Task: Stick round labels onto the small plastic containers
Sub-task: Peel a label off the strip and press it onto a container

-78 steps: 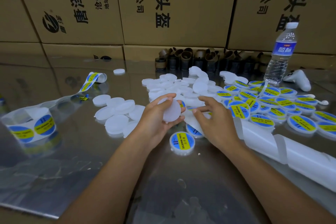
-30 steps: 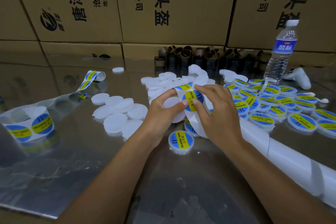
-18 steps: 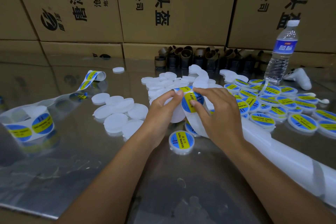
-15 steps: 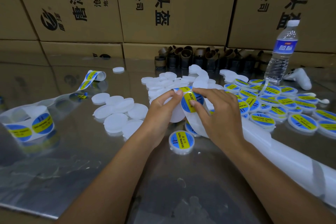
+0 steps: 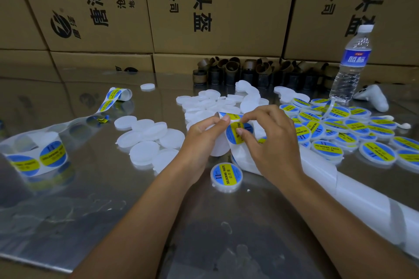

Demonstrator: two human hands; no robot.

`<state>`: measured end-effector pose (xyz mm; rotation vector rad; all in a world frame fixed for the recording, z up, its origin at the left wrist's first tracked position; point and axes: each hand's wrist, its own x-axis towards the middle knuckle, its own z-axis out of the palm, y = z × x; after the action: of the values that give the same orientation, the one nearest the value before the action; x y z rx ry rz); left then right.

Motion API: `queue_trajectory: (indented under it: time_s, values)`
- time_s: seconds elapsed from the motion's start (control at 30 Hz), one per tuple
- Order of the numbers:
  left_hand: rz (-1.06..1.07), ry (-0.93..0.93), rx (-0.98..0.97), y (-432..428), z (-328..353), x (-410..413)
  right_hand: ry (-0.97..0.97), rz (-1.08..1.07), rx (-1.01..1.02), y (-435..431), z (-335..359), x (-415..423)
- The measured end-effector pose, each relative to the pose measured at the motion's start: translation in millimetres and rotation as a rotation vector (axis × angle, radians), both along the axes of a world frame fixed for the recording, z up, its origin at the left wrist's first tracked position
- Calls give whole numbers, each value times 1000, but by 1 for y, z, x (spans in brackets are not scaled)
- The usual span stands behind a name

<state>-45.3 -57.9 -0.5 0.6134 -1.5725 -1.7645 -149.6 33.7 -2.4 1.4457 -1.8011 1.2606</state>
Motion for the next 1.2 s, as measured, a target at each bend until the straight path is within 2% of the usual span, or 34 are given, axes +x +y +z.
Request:
queue_trajectory:
  time_s: [0.3,0.67,1.03,1.2]
  values:
    - [156,-37,-4,-1,1,-1,5,-26,1,0,-1,0]
    - [209,-26,26,-3,1,-2,-40,-16,-22,-1,0,3]
    - [303,1,5,-3,1,-1,-279,166,-185,0,11,10]
    - [291,27,22,-4,0,0,-249,163,-314,3,17,13]
